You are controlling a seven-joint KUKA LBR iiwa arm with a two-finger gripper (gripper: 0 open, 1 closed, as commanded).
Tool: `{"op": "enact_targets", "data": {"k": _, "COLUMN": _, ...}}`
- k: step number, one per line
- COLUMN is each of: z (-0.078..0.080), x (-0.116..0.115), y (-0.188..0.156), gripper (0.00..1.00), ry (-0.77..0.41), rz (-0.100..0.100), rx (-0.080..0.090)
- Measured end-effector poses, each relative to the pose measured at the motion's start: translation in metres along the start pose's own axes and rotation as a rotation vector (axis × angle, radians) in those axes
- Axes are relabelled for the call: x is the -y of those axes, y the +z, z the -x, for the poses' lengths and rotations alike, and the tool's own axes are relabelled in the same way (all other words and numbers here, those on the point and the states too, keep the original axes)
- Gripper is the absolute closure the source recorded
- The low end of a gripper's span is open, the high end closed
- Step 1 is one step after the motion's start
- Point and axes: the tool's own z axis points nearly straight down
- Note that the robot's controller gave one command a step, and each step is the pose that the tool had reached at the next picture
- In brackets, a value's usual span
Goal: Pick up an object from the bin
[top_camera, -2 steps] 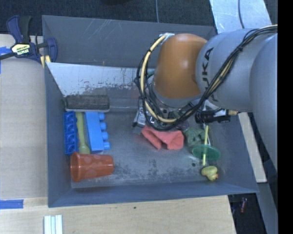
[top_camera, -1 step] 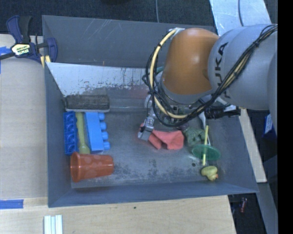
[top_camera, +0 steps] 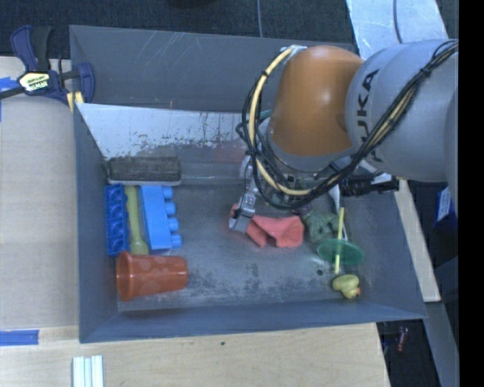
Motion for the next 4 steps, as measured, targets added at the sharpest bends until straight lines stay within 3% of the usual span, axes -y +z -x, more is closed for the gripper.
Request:
{"op": "enact_targets", "data": {"k": 1, "z": 0.016, "x": 0.017, "y": 0.025, "gripper": 0.0, "ry": 0.059, "rz": 0.001, "rx": 0.003}}
{"op": "enact_targets", "data": {"k": 2, "z": 0.018, "x": 0.042, "y": 0.045, "gripper": 0.0, "ry": 0.184, "rz": 0.002, "rx": 0.002}}
{"op": "enact_targets", "data": {"k": 3, "z": 0.043, "x": 0.058, "y": 0.075, "gripper": 0.0, "ry": 0.091, "rz": 0.003, "rx": 0.006}}
{"op": "enact_targets", "data": {"k": 4, "z": 0.05, "x": 0.086, "y": 0.112, "gripper": 0.0, "ry": 0.188, "rz": 0.005, "rx": 0.007}}
